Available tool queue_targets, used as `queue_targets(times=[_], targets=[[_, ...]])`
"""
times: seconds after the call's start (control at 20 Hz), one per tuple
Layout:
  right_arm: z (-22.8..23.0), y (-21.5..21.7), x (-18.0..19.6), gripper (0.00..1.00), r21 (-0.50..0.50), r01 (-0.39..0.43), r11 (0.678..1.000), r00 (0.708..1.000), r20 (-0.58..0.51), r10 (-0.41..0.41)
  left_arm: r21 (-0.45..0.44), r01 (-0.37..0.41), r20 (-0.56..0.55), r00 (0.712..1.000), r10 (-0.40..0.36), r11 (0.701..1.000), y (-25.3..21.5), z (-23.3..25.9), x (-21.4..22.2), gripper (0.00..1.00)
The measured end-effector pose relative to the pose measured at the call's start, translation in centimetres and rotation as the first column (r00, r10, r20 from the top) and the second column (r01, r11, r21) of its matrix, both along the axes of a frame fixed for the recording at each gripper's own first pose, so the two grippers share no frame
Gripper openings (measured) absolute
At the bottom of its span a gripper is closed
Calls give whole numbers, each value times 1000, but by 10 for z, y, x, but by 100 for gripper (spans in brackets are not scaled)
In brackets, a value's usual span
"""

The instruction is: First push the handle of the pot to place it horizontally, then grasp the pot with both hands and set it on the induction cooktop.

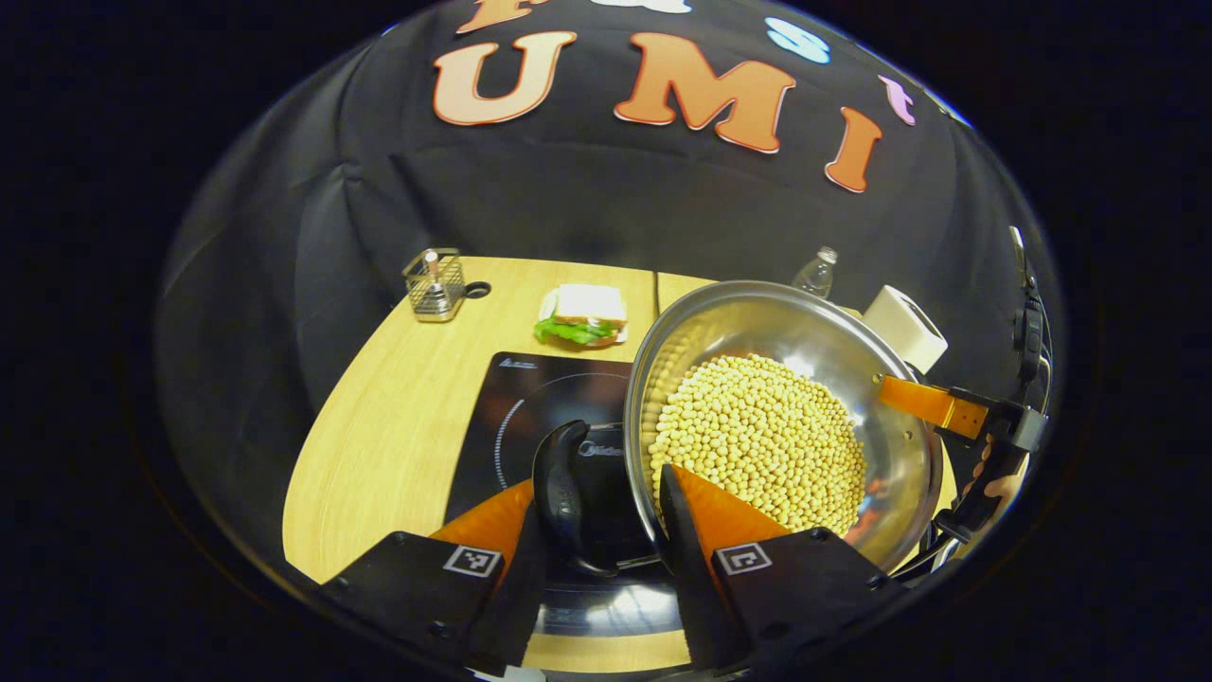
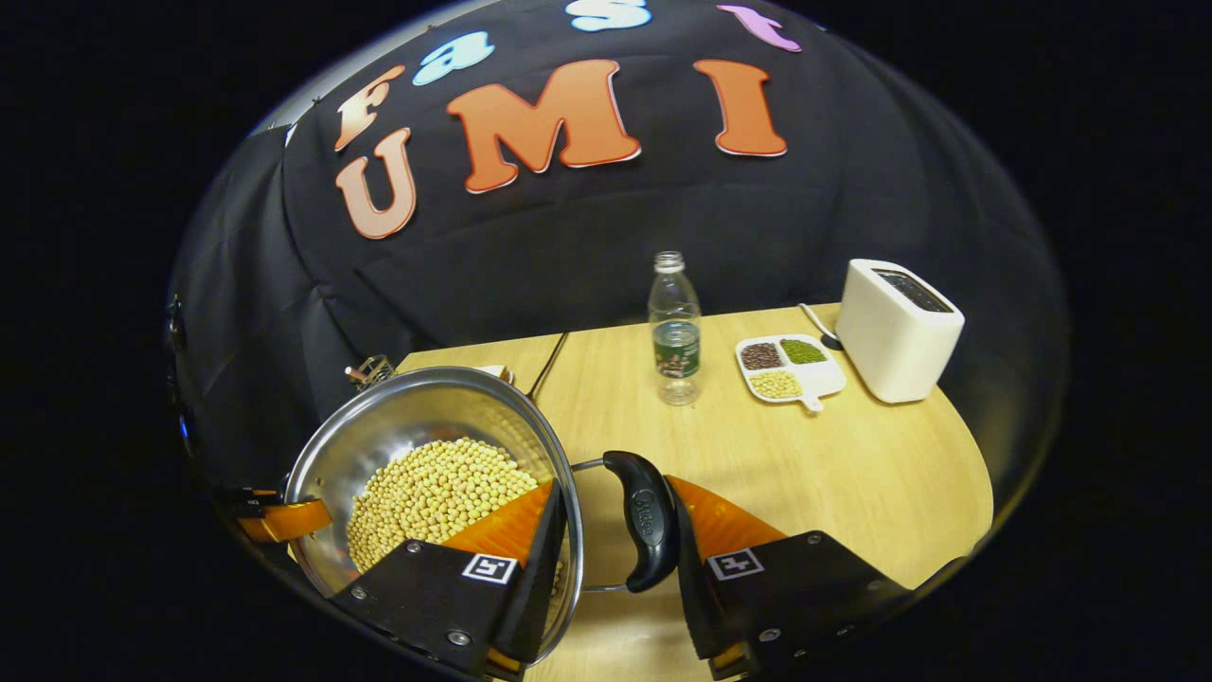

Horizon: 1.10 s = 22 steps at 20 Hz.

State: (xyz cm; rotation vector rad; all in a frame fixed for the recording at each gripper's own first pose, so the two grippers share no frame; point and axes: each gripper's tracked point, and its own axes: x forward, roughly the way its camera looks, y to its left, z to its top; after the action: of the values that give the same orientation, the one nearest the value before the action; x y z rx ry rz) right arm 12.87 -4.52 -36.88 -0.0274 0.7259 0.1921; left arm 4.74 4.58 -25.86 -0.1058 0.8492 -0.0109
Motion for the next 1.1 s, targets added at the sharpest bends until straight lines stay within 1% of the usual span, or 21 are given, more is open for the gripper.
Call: queue_targets(times=[0.05, 0.15, 0.2, 0.25, 0.35, 0.45, 0.5, 0.6, 0.65, 0.75, 0.8, 0.9, 0.95, 1.0, 1.05, 1.1], targets=[[-3, 1, 2, 59, -4, -12, 1000, 1000, -7, 12, 0, -14, -9, 1000, 14, 1000, 16, -1, -2, 67], [-10, 5, 4, 59, -10, -32, 999, 999, -22, 32, 1, -38, -25, 999, 38, 999, 45, -5, -5, 68], [-11, 5, 4, 59, -11, -40, 999, 999, -33, 40, 7, -41, -37, 998, 42, 999, 60, -7, -6, 67], [-11, 4, 6, 59, -10, -46, 999, 998, -43, 45, 13, -43, -46, 998, 44, 999, 72, -12, -7, 68], [-1, -4, 9, 59, -13, -57, 998, 997, -58, 56, 19, -57, -62, 996, 58, 998, 91, -22, -4, 67], [2, -6, 9, 59, -15, -62, 998, 996, -71, 61, 28, -67, -73, 995, 69, 997, 103, -32, 0, 68], [3, -7, 9, 54, -18, -64, 998, 995, -79, 62, 31, -69, -78, 994, 72, 997, 105, -41, 3, 67], [3, -6, 11, 54, -25, -65, 998, 994, -92, 62, 36, -71, -85, 994, 74, 997, 92, -54, 21, 68], [2, -5, 9, 59, -33, -67, 997, 993, -94, 64, 41, -70, -87, 993, 73, 997, 87, -56, 29, 67], [5, -8, 9, 59, -44, -70, 997, 993, -95, 66, 47, -65, -88, 994, 69, 997, 78, -56, 40, 68], [6, -8, 9, 59, -46, -68, 997, 993, -95, 63, 42, -68, -88, 994, 71, 997, 78, -56, 39, 68], [5, -10, 7, 60, -48, -58, 997, 993, -104, 53, 34, -71, -70, 995, 73, 997, 87, -51, 36, 67], [2, -8, 5, 59, -45, -58, 997, 993, -105, 53, 41, -67, -58, 996, 69, 997, 87, -47, 37, 69], [5, -8, 7, 65, -44, -55, 998, 995, -84, 51, 52, -67, -53, 996, 70, 996, 86, -45, 32, 68], [14, -9, 8, 62, -43, -49, 998, 997, -53, 47, 56, -68, -42, 997, 70, 996, 85, -42, 27, 72], [29, -10, 11, 71, -35, -52, 998, 998, -22, 52, 52, -71, -9, 997, 72, 996, 81, -39, 31, 73]])
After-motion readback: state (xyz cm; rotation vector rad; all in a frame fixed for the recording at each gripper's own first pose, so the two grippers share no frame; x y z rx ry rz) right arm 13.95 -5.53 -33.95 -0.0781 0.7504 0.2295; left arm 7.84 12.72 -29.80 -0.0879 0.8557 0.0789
